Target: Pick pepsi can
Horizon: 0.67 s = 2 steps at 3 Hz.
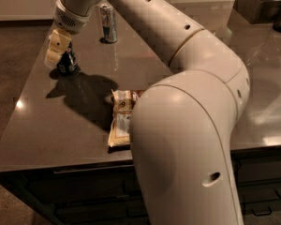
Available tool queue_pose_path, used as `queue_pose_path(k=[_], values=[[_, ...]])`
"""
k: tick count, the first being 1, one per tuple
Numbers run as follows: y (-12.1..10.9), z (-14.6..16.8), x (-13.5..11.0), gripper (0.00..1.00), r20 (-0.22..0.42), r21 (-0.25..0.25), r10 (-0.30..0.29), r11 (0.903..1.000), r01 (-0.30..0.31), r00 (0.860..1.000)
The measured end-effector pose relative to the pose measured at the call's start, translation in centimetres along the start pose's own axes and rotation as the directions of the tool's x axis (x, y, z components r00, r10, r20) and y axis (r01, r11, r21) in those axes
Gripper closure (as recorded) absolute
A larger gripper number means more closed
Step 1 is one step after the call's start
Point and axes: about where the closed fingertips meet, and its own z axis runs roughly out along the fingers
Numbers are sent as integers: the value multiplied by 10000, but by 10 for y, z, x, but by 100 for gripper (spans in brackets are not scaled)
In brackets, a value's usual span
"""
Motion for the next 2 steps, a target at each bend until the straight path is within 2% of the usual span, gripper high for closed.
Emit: queue_pose_path(k=[1, 2], values=[[-7, 5, 2, 18, -214, -29, 111, 9999, -112, 9997], [-16, 1, 6, 41, -273, 44, 195, 9998, -194, 9994]])
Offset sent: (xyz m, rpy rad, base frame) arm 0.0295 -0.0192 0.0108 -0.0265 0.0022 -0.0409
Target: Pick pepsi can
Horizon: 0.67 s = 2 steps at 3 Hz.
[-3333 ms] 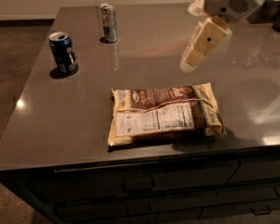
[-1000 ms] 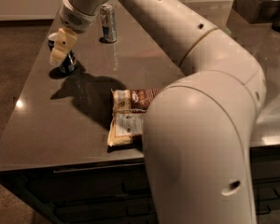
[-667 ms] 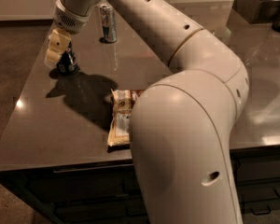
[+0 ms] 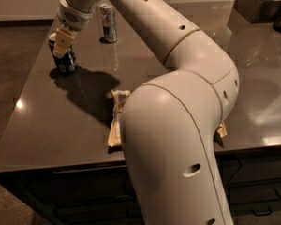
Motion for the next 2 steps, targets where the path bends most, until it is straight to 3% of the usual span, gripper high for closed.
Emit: queue_pose_path(k=[2], values=[[-3, -47, 3, 87, 45, 230, -589, 9980, 588, 9983]])
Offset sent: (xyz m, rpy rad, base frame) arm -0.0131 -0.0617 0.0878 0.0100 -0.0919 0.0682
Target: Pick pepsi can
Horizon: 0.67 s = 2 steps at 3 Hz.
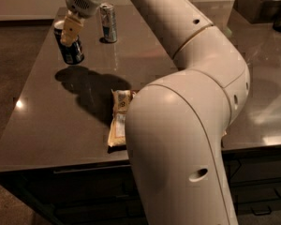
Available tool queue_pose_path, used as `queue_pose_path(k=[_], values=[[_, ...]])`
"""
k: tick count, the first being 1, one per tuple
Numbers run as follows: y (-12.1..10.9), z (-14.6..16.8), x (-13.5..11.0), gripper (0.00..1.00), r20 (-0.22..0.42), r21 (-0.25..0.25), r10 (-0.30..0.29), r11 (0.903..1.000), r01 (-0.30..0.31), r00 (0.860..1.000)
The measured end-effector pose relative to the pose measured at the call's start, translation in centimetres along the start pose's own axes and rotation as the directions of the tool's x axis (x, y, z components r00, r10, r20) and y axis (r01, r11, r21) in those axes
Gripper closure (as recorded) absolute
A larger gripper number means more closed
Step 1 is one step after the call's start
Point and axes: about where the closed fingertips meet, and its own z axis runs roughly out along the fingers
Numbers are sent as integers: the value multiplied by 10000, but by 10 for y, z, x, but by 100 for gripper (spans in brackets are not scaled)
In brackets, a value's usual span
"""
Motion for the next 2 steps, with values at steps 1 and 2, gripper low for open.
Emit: queue_pose_path(k=[1, 2], values=[[7, -62, 1, 100, 196, 307, -626, 9976, 620, 9978], [7, -62, 0, 100, 197, 308, -638, 9975, 632, 9978]])
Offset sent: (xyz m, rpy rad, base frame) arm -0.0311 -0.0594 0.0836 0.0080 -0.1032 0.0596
